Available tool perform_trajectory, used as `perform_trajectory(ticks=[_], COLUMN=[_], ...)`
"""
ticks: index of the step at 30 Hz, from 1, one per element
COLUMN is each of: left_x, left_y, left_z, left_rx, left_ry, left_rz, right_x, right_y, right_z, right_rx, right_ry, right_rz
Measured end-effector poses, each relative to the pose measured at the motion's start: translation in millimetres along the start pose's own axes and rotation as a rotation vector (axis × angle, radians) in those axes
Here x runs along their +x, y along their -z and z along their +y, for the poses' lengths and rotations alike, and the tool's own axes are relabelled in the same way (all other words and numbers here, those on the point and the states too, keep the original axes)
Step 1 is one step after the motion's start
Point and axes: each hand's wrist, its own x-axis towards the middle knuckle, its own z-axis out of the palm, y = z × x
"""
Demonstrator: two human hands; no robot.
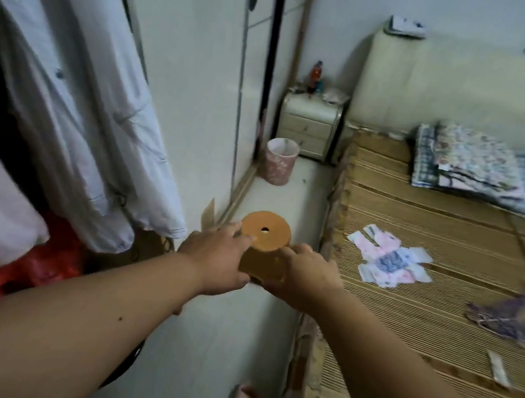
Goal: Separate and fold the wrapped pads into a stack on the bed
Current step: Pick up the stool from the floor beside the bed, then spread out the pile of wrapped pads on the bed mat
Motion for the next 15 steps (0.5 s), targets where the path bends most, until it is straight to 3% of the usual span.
perform_trajectory(ticks=[15], left_x=[309], left_y=[58], left_z=[95], left_rx=[0.033], left_ry=[-0.281], left_rz=[-0.031], right_x=[163], right_y=[83], right_z=[202], right_rx=[0.049], right_ry=[-0.309], right_rz=[0.102])
